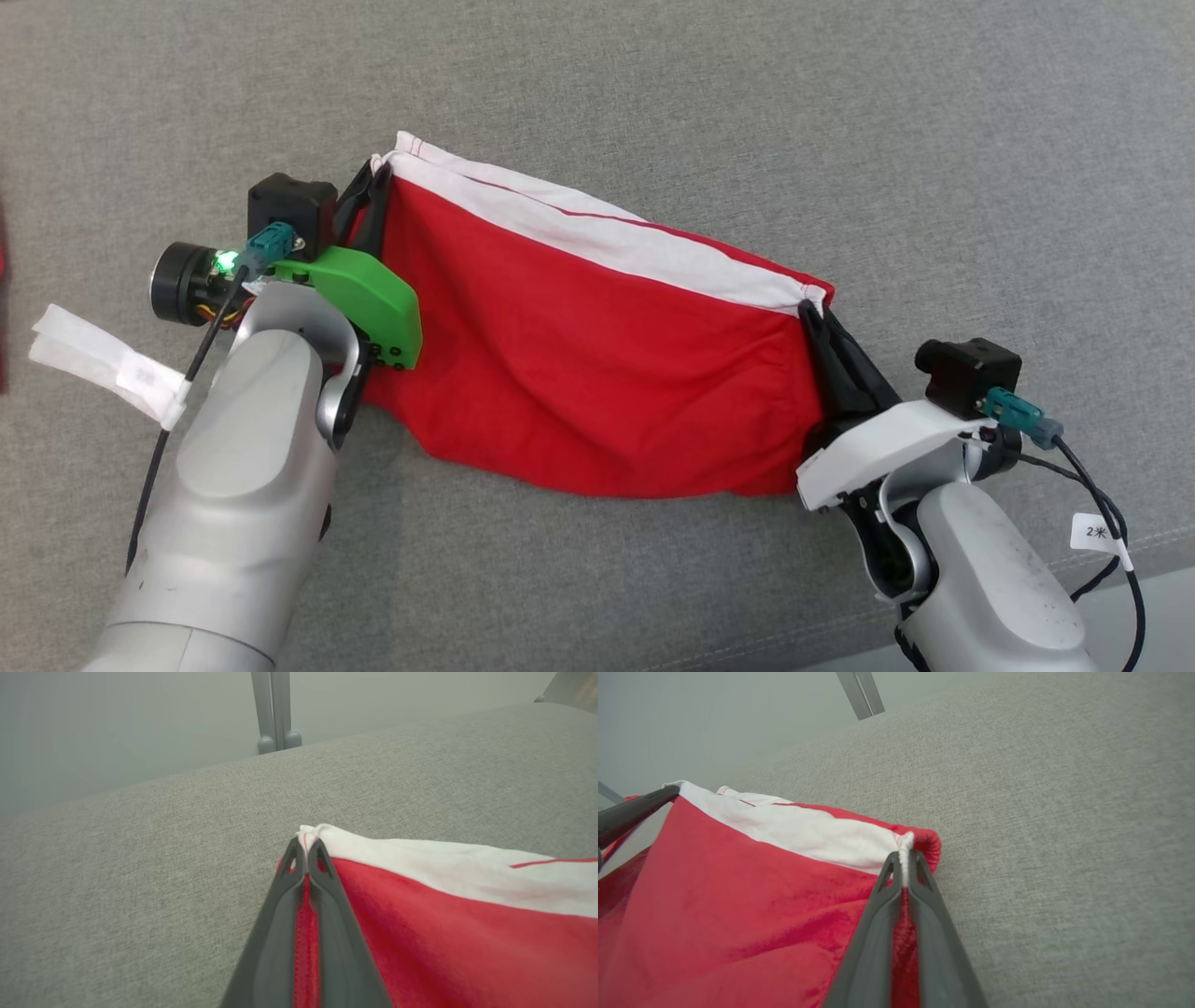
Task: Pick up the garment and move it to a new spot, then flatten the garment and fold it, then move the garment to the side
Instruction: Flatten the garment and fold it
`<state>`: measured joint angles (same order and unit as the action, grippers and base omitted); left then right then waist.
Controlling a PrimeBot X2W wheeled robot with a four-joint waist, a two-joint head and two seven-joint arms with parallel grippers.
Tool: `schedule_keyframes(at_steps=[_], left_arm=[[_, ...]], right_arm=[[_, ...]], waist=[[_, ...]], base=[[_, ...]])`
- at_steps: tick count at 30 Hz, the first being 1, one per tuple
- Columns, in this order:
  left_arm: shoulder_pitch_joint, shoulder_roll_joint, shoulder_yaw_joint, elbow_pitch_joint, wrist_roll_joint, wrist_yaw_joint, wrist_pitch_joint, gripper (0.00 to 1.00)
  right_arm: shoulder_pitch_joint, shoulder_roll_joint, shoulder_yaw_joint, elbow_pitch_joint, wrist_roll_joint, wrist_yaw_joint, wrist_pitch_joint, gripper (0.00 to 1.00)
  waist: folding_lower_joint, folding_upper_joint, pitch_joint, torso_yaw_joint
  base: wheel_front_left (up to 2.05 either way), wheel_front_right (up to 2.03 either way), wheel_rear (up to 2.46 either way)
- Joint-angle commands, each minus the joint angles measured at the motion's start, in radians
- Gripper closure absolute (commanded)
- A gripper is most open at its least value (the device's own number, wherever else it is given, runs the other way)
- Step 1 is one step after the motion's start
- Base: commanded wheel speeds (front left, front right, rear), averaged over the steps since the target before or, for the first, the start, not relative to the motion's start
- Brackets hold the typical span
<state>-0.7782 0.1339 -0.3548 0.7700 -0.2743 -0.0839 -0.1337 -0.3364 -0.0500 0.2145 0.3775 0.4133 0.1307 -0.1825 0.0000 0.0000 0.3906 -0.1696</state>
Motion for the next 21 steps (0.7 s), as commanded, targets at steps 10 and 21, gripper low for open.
schedule_keyframes(at_steps=[10, 21], left_arm=[[-0.02, -0.029, -0.011, 0.094, -0.013, -0.006, -0.098, 0.0], [0.069, -0.005, -0.028, 0.166, -0.059, -0.029, -0.042, 0.0]], right_arm=[[0.028, -0.001, -0.017, 0.007, -0.017, 0.0, -0.044, 0.0], [0.151, -0.001, -0.119, -0.148, -0.113, 0.0, 0.004, 0.0]], waist=[[0.0, 0.0, -0.058, 0.017], [0.0, 0.0, -0.161, 0.044]], base=[[0.0, 0.0, 0.0], [0.0, 0.0, 0.0]])
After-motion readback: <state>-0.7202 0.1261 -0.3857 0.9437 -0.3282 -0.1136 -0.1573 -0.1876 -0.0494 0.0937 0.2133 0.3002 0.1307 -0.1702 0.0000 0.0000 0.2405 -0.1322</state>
